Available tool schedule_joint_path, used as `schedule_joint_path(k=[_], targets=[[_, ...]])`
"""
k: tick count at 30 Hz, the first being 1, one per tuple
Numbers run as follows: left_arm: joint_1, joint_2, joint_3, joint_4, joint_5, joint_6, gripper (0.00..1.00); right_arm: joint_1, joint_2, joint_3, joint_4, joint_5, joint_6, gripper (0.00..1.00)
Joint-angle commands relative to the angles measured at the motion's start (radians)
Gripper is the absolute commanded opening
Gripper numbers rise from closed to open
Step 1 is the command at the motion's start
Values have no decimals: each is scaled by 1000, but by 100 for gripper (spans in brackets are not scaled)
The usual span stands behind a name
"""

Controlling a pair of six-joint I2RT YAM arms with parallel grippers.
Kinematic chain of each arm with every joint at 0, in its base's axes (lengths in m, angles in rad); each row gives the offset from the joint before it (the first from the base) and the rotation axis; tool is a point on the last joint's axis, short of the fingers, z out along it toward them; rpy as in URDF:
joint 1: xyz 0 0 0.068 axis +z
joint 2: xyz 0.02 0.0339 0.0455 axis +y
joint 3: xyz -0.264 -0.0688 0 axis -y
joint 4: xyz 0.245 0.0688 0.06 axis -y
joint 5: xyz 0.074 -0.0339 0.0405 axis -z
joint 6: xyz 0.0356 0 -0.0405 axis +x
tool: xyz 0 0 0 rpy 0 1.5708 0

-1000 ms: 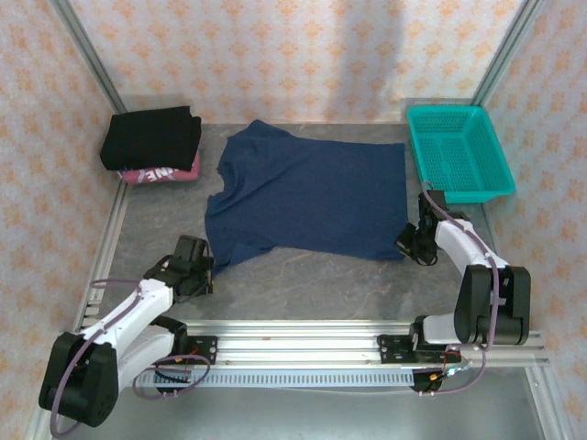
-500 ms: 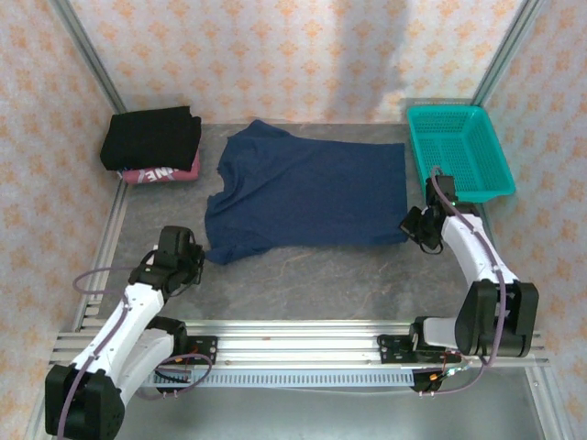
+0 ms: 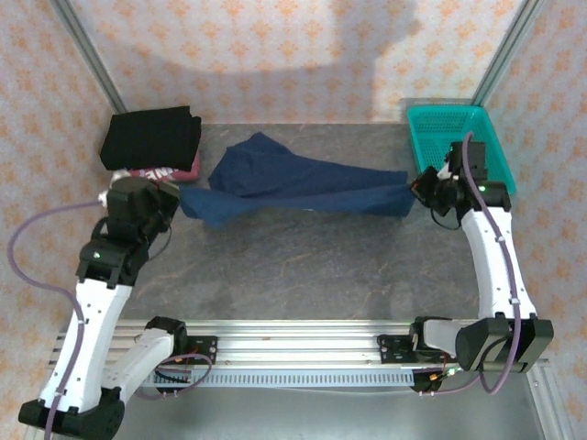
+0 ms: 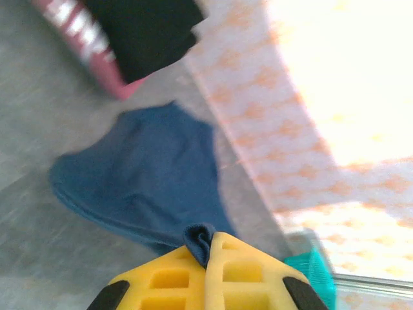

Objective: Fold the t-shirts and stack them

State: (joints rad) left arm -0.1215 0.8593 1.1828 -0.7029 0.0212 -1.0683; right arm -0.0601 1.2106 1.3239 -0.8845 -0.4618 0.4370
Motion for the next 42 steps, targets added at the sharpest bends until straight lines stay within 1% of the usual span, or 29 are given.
schedule_joint_path(k=[1,4,6,8,12,15,18,19,22,24,28,31,34,35,37,40,42], targets=[[6,63,157,-26,-13,133,0,-7,-22,115,-2,-88,83,0],[5,114,323,-14,-22,192,0,-8,-21,247,22,-130,150,0],[6,176,481,-16,-21,237,0,-8,-21,367,0,-120,171,0],[5,259,642,-37,0,280,0,-7,12,486,-28,-116,184,0],[5,446,935,-63,48,333,0,-8,119,697,-43,-148,214,0],[7,605,1142,-94,76,359,0,-8,215,840,-53,-143,217,0],[12,755,1330,-119,116,365,0,-7,323,975,-56,-147,215,0],[15,795,1368,-120,129,359,0,-8,360,1017,-56,-156,208,0],[33,913,1470,-117,175,349,0,-9,481,1140,-94,-154,183,0],[53,980,1508,-94,213,335,0,-10,553,1186,-86,-156,165,0],[111,1106,1588,-30,299,282,0,-45,679,1235,1,-200,185,0],[147,1171,1663,38,347,241,0,-87,770,1290,84,-265,247,0],[178,1186,1669,122,375,203,0,-121,825,1336,164,-301,302,0],[190,1188,1669,156,402,191,0,-132,832,1337,208,-313,330,0],[208,1187,1672,216,459,140,0,-148,832,1338,241,-321,360,0],[210,1153,1700,212,480,170,0,-155,814,1328,244,-351,354,0],[213,1112,1698,180,497,204,0,-155,779,1282,232,-364,321,0]])
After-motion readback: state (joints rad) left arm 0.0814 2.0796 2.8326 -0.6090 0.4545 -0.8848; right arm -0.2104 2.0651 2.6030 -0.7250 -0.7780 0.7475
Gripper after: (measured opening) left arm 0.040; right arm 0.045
